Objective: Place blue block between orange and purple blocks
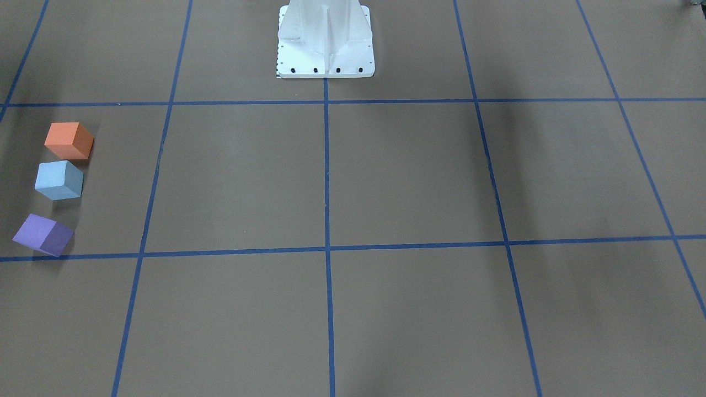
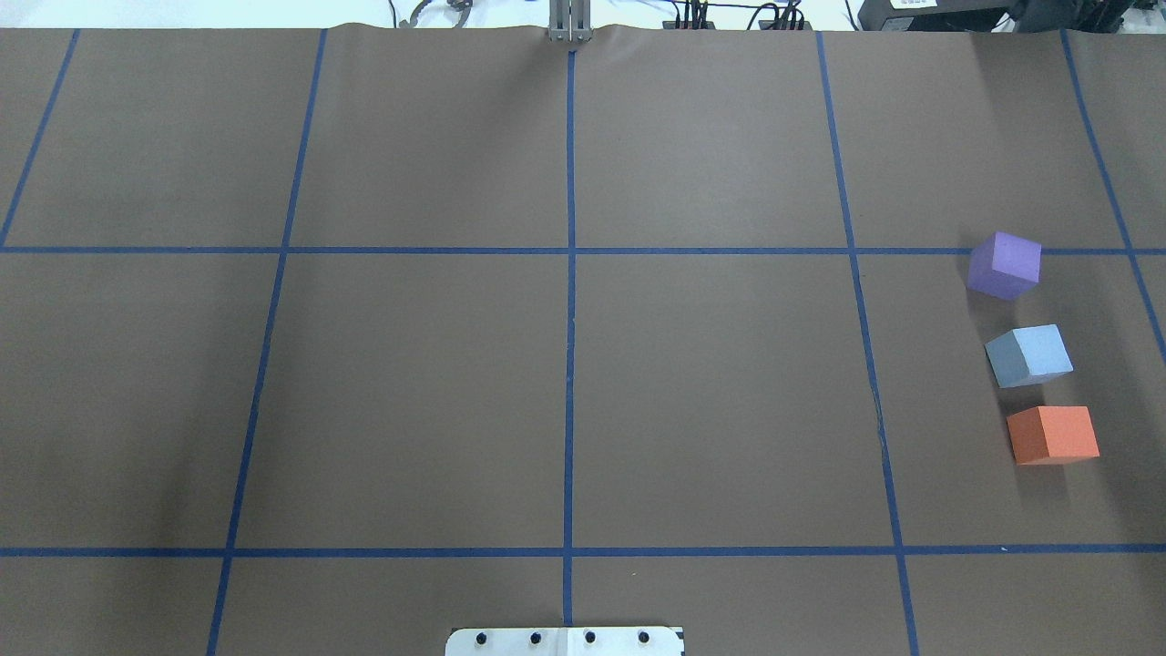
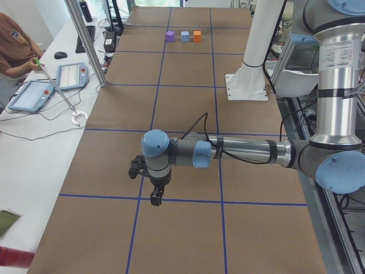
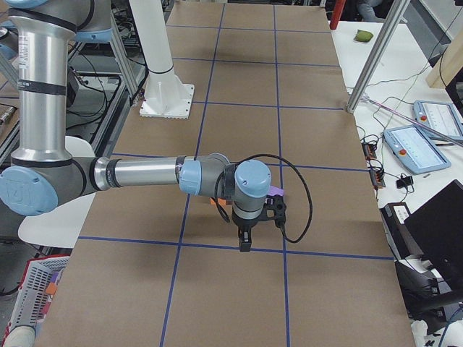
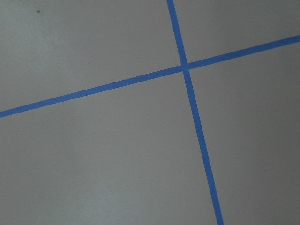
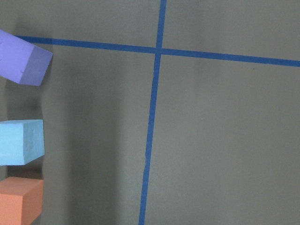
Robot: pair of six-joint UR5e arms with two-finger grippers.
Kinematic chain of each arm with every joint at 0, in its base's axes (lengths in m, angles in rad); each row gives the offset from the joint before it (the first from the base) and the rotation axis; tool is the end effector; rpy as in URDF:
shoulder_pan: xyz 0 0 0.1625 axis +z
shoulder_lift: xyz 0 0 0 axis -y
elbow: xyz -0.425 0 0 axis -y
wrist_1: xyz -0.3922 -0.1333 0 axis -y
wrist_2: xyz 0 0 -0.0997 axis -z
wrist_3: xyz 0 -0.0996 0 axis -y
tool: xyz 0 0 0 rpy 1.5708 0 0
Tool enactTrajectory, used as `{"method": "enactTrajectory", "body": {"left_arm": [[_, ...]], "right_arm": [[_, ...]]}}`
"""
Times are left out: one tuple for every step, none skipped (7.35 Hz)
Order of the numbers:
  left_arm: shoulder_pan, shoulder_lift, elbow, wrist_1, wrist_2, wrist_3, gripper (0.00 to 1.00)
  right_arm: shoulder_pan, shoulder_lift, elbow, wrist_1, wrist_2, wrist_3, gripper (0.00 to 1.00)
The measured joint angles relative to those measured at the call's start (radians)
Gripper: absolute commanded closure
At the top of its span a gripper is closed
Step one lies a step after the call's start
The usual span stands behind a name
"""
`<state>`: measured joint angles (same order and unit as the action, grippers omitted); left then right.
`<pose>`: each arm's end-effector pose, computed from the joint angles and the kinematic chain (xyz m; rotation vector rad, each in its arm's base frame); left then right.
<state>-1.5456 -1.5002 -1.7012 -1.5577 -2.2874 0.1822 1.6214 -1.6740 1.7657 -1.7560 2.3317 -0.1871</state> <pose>-0.0562 -0.4662 0.6334 0.1010 0.7122 0.2151 0.0868 -0.4355 0.6304 0.0018 -0.7658 -0.0942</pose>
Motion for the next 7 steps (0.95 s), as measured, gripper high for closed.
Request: {"method": "enactTrajectory", "body": {"left_arm": [[-0.001,0.004,-0.002,0.000,-0.015,-0.001,0.00],[-0.001,0.005,-0.002,0.000,-0.019,-0.001,0.00],[-0.001,0.005,0.000,-0.001,-0.019,-0.001,0.00],[-0.001,0.005,0.002,-0.002,-0.017,-0.001,0.00],[-0.002,0.005,0.002,-0.002,-0.015,-0.001,0.00],[-0.002,0.005,0.003,-0.002,-0.014,-0.001,0.00],[-0.002,0.005,0.002,-0.002,-0.013,-0.002,0.00]], "right_arm": [[0.000,0.000,-0.008,0.011,0.000,0.001,0.00],[0.000,0.000,-0.010,0.016,0.001,0.002,0.00],[0.000,0.000,-0.010,0.018,0.000,0.003,0.00],[0.000,0.000,-0.010,0.019,0.000,0.003,0.00],[0.000,0.000,-0.010,0.019,0.001,0.003,0.00],[0.000,0.000,-0.009,0.019,0.001,0.003,0.00],[0.000,0.000,-0.010,0.020,0.001,0.003,0.00]]}}
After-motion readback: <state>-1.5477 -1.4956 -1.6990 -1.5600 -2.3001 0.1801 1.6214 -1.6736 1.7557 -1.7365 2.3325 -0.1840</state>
